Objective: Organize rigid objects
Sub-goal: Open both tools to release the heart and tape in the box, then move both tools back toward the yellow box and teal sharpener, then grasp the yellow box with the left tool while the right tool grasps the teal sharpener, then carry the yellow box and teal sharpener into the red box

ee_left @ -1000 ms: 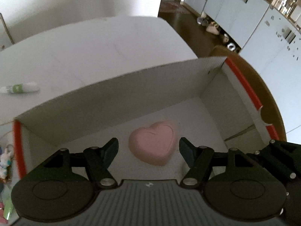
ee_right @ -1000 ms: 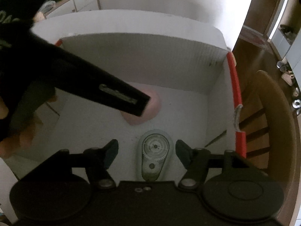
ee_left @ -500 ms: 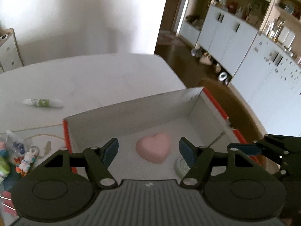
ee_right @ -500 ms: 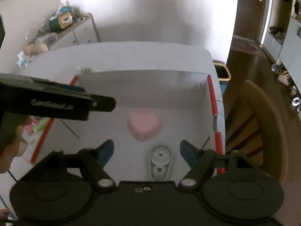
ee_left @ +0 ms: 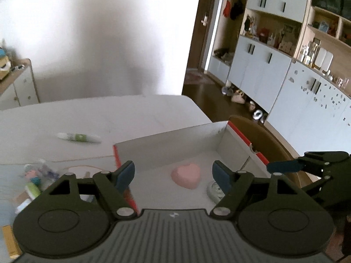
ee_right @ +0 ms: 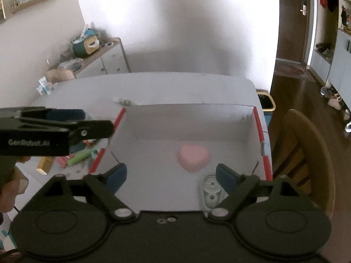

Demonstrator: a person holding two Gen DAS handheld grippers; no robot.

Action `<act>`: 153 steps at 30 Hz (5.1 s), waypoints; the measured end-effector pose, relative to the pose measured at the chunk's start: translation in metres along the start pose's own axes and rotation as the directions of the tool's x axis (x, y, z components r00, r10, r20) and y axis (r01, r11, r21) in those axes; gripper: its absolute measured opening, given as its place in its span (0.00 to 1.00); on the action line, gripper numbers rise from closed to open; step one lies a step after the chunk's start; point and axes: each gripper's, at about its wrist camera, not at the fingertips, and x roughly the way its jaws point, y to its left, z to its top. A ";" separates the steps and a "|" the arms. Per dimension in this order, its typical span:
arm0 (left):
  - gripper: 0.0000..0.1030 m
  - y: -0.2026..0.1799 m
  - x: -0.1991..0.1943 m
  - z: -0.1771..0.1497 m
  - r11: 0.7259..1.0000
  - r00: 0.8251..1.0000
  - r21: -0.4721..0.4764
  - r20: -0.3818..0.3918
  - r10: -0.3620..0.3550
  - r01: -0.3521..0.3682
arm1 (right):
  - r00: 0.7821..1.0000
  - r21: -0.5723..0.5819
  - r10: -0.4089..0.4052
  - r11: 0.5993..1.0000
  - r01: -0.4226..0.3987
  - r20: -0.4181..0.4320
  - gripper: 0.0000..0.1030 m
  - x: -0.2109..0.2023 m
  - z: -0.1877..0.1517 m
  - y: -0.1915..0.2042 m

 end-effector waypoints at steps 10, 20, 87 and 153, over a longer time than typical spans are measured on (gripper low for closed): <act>0.79 0.035 -0.056 -0.024 0.999 0.998 -0.033 0.061 0.015 -0.013 | 0.996 -0.002 0.050 0.999 -0.050 0.076 0.99 -0.021 -0.009 0.037; 0.84 0.094 -0.097 -0.046 0.994 0.995 -0.103 0.084 0.045 -0.036 | 0.991 -0.001 0.104 0.995 -0.104 0.081 0.99 -0.016 -0.007 0.084; 0.80 0.286 -0.009 -0.158 0.927 0.940 -0.222 -0.233 0.251 -0.303 | 0.954 -0.268 -0.090 0.963 0.011 -0.286 0.46 0.239 0.010 0.199; 0.29 0.148 -0.049 -0.062 0.967 0.968 -0.107 -0.131 0.216 -0.230 | 0.999 0.029 0.002 1.000 0.000 -0.040 0.29 0.038 0.013 0.082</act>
